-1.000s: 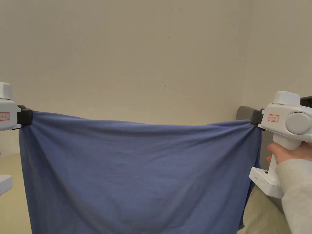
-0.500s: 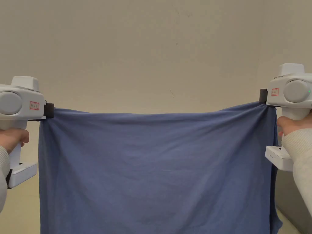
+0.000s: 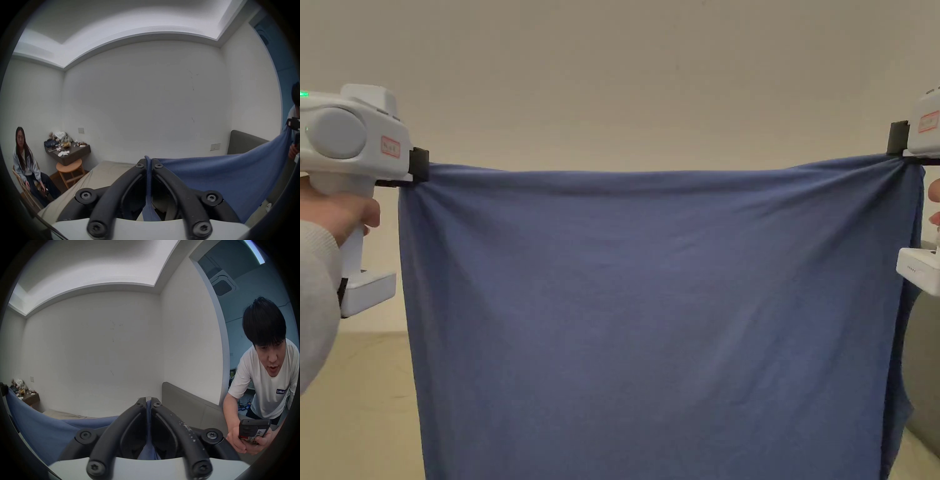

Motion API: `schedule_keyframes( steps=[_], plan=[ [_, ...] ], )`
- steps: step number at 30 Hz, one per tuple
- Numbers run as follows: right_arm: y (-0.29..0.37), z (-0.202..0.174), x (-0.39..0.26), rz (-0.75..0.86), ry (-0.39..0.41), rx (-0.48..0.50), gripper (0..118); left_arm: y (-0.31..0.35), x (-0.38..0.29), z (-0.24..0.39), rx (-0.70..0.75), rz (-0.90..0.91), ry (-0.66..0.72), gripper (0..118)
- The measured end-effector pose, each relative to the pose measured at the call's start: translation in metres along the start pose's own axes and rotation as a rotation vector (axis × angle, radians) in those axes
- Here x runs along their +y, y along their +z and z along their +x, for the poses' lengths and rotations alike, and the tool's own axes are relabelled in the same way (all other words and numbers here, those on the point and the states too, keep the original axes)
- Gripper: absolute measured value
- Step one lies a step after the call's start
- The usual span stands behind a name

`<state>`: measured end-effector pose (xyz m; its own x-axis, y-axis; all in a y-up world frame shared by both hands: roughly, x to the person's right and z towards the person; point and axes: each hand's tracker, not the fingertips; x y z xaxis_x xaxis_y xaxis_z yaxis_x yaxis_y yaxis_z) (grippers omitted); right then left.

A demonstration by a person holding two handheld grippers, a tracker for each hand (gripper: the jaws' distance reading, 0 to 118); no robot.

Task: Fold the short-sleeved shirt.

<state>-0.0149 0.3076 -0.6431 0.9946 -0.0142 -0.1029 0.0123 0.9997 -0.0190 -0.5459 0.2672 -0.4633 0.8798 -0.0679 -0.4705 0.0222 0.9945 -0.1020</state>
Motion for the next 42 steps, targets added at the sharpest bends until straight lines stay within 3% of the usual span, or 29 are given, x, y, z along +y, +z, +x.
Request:
schedule_keyframes(
  steps=[18, 21, 23, 26, 29, 31, 32, 34, 37, 38, 40, 42],
  plan=[
    [-0.044, 0.004, -0.026, -0.037, 0.059, -0.044, 5, -0.061, -0.035, 0.037, -0.015, -0.071, -0.082, 3],
    [-0.049, 0.007, -0.044, -0.073, 0.025, -0.022, 5, -0.064, -0.055, 0.038, -0.018, -0.103, -0.073, 3],
    [-0.049, 0.007, -0.068, -0.118, 0.075, -0.008, 5, -0.063, -0.078, 0.038, -0.033, -0.130, -0.092, 3],
    [-0.042, 0.016, -0.116, -0.188, 0.063, 0.061, 5, -0.053, -0.125, 0.037, -0.076, -0.202, -0.090, 3],
    [-0.018, 0.031, -0.169, -0.266, 0.041, 0.139, 5, -0.028, -0.179, 0.028, -0.137, -0.244, -0.023, 3],
    [0.009, 0.043, -0.204, -0.277, 0.065, 0.169, 5, -0.002, -0.213, 0.020, -0.156, -0.301, -0.016, 3],
    [0.023, 0.047, -0.218, -0.312, 0.124, 0.160, 5, 0.014, -0.231, 0.017, -0.162, -0.277, -0.010, 3],
    [0.057, 0.062, -0.248, -0.327, 0.114, 0.200, 5, 0.051, -0.260, 0.010, -0.178, -0.304, 0.028, 3],
    [0.116, 0.088, -0.289, -0.362, 0.026, 0.207, 5, 0.113, -0.298, 0.001, -0.200, -0.309, 0.091, 3],
    [0.134, 0.099, -0.302, -0.376, -0.038, 0.193, 5, 0.135, -0.308, -0.003, -0.204, -0.331, 0.069, 3],
    [0.175, 0.117, -0.329, -0.423, -0.064, 0.223, 5, 0.181, -0.334, -0.009, -0.200, -0.329, 0.051, 3],
    [0.211, 0.127, -0.357, -0.472, -0.031, 0.209, 5, 0.221, -0.357, -0.016, -0.200, -0.350, 0.061, 3]
  ],
)
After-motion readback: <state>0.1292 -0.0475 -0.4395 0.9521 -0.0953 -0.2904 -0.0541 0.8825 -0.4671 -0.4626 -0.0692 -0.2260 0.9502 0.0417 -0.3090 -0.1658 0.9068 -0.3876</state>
